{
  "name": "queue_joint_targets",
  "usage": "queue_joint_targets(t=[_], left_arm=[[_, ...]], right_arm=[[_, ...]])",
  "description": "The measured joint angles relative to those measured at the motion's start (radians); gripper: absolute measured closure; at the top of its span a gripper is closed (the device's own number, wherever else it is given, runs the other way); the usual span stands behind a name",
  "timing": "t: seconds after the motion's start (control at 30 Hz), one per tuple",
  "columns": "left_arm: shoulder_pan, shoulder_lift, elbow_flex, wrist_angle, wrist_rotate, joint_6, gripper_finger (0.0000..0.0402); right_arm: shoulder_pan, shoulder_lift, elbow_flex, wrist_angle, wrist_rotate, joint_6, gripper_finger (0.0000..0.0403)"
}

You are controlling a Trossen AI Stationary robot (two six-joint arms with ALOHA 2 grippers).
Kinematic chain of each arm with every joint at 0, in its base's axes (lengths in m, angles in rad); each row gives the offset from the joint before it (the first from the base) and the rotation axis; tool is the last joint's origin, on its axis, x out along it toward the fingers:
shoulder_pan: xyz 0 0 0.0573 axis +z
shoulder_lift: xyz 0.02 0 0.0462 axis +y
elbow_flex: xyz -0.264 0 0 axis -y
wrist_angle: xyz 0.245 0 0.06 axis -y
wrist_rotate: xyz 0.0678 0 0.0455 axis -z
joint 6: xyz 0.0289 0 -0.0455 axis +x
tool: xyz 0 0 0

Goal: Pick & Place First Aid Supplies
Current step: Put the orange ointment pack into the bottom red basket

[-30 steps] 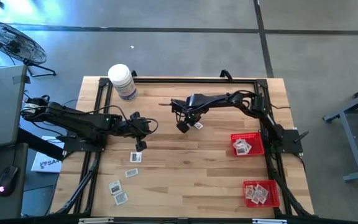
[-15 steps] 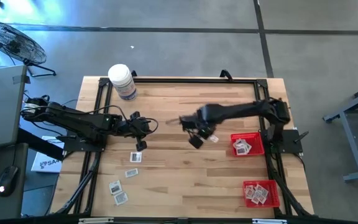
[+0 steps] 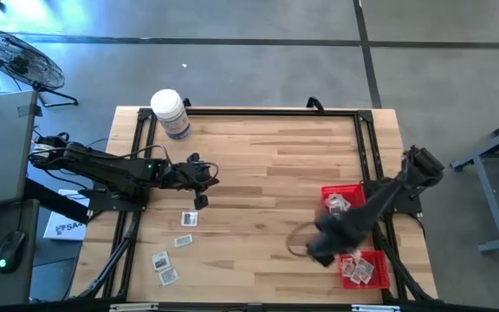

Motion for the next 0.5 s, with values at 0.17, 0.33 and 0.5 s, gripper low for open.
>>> queue_joint_targets(t=[0.17, 0.33, 0.5], left_arm=[[0.0, 0.0, 0.0, 0.01, 0.0, 0.0, 0.0401], [0.0, 0.0, 0.0, 0.017, 0.0, 0.0, 0.0401], [0.0, 0.0, 0.0, 0.045, 0.0, 0.0, 0.0401]], right_arm=[[0.123, -0.043, -0.19, 0.296, -0.119, 0.186, 0.0403], [0.188, -0.046, -0.281, 0.392, -0.131, 0.29, 0.0402], [0.208, -0.046, -0.339, 0.398, -0.141, 0.353, 0.0391]])
